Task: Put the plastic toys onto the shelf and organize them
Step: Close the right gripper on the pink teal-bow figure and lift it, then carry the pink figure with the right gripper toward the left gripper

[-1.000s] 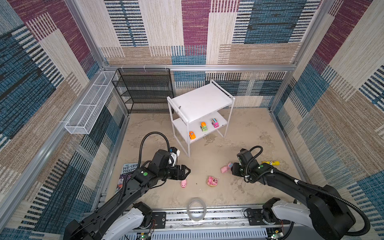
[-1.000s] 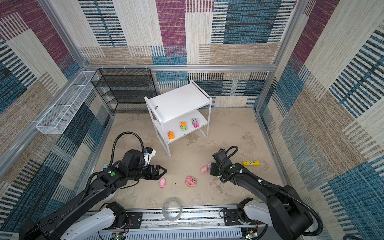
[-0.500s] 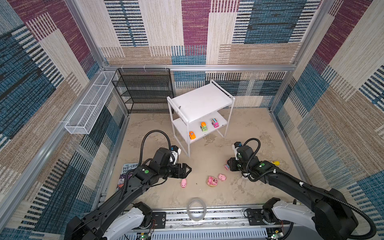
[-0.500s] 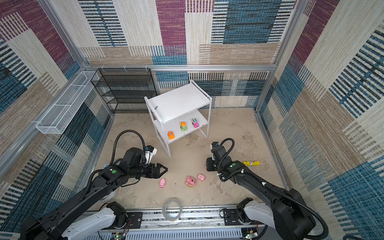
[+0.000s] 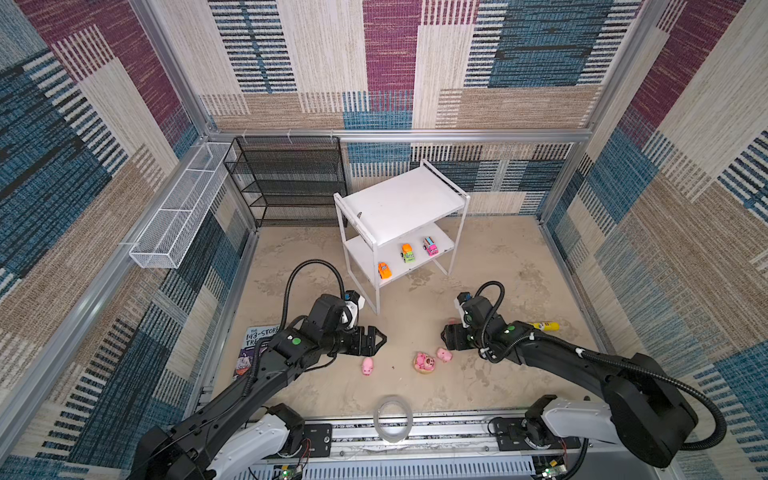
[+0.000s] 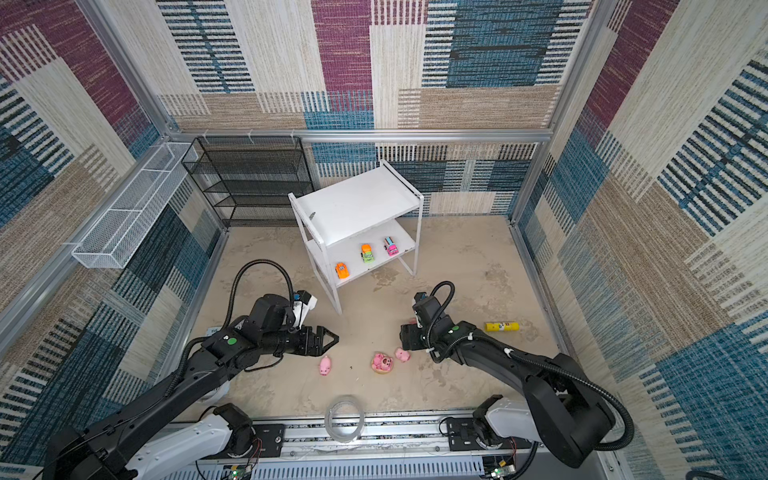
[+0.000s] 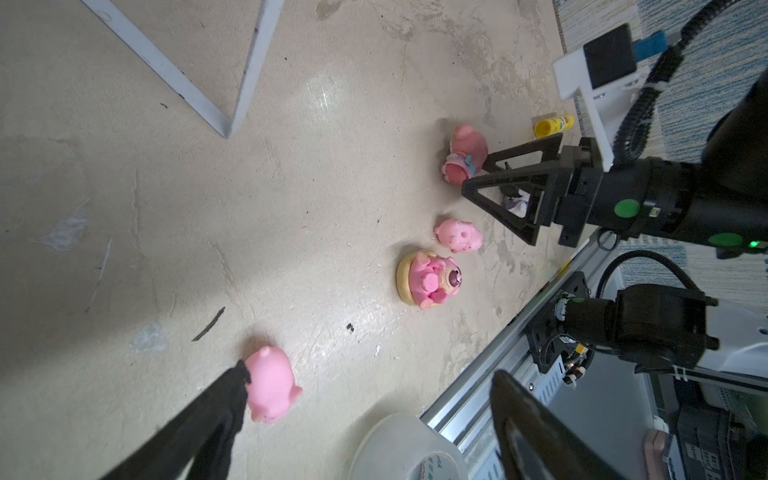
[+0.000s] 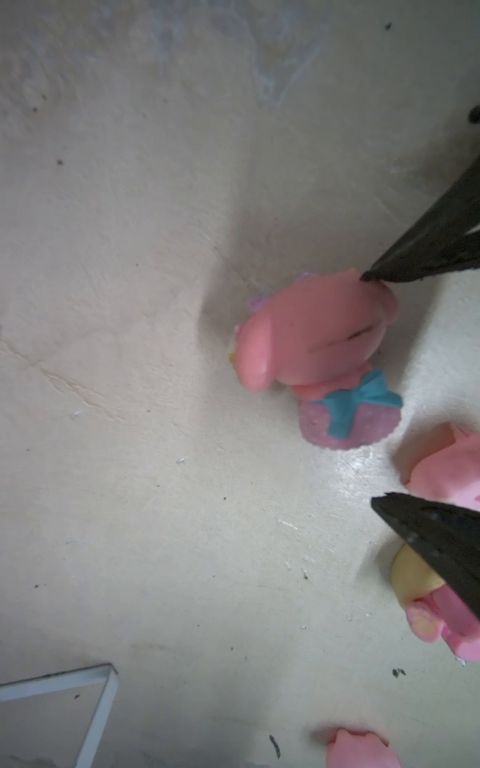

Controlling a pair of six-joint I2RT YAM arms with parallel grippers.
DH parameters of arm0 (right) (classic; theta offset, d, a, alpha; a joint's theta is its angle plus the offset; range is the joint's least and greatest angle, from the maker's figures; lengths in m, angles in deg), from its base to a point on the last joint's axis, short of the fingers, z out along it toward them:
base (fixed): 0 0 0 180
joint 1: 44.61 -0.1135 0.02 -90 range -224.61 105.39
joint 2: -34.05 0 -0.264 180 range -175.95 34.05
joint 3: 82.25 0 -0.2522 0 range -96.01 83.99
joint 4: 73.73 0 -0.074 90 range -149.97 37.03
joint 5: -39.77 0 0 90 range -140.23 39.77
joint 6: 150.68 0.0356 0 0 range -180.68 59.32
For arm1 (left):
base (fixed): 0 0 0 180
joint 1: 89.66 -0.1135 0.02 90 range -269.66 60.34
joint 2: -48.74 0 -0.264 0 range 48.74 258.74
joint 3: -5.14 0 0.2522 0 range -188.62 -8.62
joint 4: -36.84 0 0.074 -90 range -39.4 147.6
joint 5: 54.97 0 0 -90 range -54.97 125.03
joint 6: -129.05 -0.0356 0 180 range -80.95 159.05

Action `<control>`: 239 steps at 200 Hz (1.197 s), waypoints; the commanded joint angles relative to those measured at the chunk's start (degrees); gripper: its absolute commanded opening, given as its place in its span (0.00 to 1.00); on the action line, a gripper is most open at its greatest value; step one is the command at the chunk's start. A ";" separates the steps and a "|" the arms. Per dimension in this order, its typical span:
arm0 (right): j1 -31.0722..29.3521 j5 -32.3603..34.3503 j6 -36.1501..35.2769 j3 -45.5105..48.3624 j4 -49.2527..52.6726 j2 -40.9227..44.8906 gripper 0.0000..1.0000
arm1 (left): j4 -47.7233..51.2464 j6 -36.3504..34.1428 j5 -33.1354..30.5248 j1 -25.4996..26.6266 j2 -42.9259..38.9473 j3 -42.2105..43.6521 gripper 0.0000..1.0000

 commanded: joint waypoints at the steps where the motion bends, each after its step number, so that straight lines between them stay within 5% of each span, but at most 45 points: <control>1: -0.99 4.82 0.32 -0.55 -1.53 -1.28 0.80 | -1.74 -0.96 0.38 -0.02 0.17 -0.14 0.92; 44: -2.34 10.92 1.58 -1.33 -1.76 -3.41 0.79 | -2.06 -1.01 0.46 -0.03 0.37 -0.13 0.93; 119: -2.54 10.63 -0.60 -3.43 -6.74 -9.70 0.79 | -2.08 -0.80 0.34 -0.09 0.15 0.30 0.93; 165: -2.92 10.63 -1.52 -3.49 -7.84 -9.42 0.61 | -2.17 -0.79 0.50 -0.05 0.33 0.33 0.93; 195: -3.62 7.47 -4.50 -2.62 -9.72 -6.06 0.48 | -2.11 -0.90 1.32 -0.04 0.91 0.01 0.93; 239: -10.74 -2.59 -14.03 0.03 -15.91 3.26 0.46 | -1.54 -0.83 5.72 -0.02 0.89 -1.12 0.93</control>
